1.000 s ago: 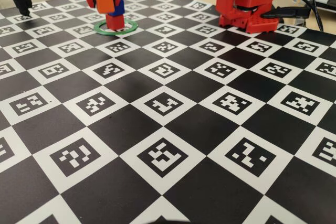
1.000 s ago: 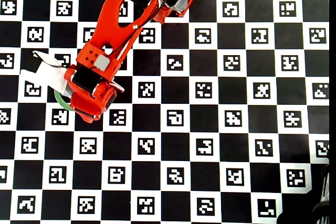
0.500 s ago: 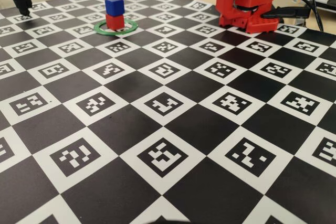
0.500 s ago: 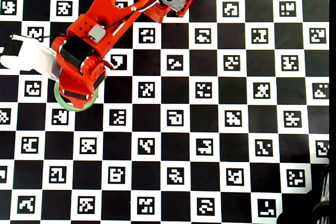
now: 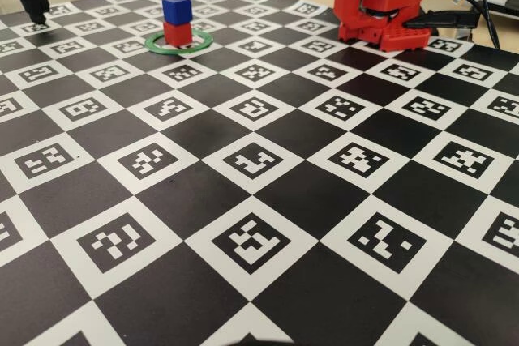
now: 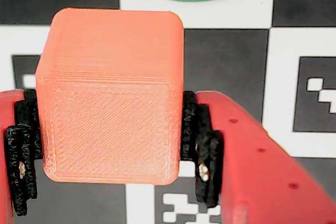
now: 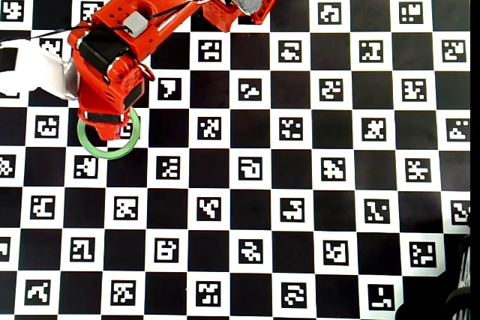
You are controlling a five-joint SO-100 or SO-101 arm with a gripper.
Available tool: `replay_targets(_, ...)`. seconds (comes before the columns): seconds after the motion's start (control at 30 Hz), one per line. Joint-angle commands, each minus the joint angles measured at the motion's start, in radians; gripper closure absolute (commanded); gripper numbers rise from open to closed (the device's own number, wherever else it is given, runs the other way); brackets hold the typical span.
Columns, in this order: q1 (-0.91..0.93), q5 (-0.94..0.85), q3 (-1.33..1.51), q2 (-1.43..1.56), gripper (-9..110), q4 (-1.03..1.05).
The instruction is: Grab the red cube then put it in the green circle then put the blue cube on top and finally the orange cube on top
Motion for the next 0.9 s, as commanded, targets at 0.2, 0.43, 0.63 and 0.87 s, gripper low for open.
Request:
replay_targets(0.2,0.026,-0.057,0.000,0.141,91,0.031)
replay_targets(0.43,0.040,-0.066,0.048,0.130,92,-0.009)
replay_targets(0.63,0.055,-0.071,0.104,0.129,92,-0.061)
replay_targets(0.87,0.051,-0.048,0.169,0.120,92,-0.137)
